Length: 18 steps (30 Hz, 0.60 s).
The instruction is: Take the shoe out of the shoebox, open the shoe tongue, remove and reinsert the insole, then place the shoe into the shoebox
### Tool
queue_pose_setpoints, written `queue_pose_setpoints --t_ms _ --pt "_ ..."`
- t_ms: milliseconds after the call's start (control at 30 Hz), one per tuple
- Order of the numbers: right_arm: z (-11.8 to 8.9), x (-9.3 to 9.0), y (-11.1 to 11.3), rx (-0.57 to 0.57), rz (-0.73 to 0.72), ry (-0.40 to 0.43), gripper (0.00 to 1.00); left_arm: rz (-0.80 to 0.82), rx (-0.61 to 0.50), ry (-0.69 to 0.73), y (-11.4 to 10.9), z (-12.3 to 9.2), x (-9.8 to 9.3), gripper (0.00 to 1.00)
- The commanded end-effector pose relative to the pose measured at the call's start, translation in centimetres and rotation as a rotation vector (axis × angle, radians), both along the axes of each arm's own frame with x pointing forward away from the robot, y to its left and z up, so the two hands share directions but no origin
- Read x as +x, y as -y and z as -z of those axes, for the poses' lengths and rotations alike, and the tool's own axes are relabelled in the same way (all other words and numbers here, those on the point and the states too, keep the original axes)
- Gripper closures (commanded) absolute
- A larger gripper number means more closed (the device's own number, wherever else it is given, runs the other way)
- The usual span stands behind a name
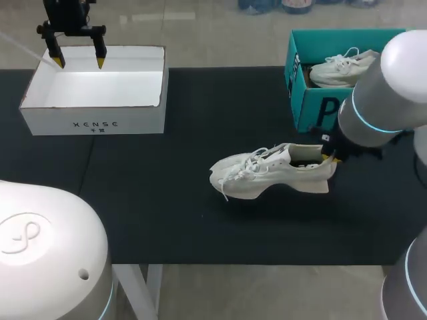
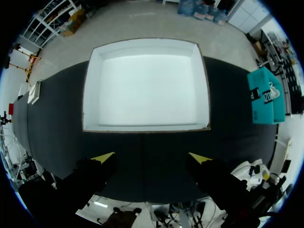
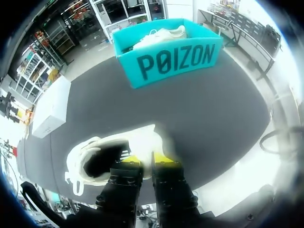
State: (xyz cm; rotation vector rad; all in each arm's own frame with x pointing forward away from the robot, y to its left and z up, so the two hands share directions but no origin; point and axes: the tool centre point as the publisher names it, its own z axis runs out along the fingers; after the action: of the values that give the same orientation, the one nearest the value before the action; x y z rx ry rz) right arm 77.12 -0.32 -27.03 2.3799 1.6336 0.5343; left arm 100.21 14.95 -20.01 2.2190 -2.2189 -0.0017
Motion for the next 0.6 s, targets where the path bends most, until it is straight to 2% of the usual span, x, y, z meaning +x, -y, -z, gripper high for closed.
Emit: queue_pose_setpoints --t_ms 33,433,600 --pt "2.8 1.5 -0.3 0.013 -0.01 -0.009 1.0 0.0 0.001 0.0 0.0 0.0 -0.1 0.0" --pt "6.4 3.8 0.2 0.068 -0.014 -0.015 1.0 0.0 0.001 0.0 0.0 0.0 -0.1 0.0" --pt "7.8 4.2 0.0 0.071 -0.018 -0.03 1.0 0.0 0.001 0.0 0.0 0.0 -0.1 0.0"
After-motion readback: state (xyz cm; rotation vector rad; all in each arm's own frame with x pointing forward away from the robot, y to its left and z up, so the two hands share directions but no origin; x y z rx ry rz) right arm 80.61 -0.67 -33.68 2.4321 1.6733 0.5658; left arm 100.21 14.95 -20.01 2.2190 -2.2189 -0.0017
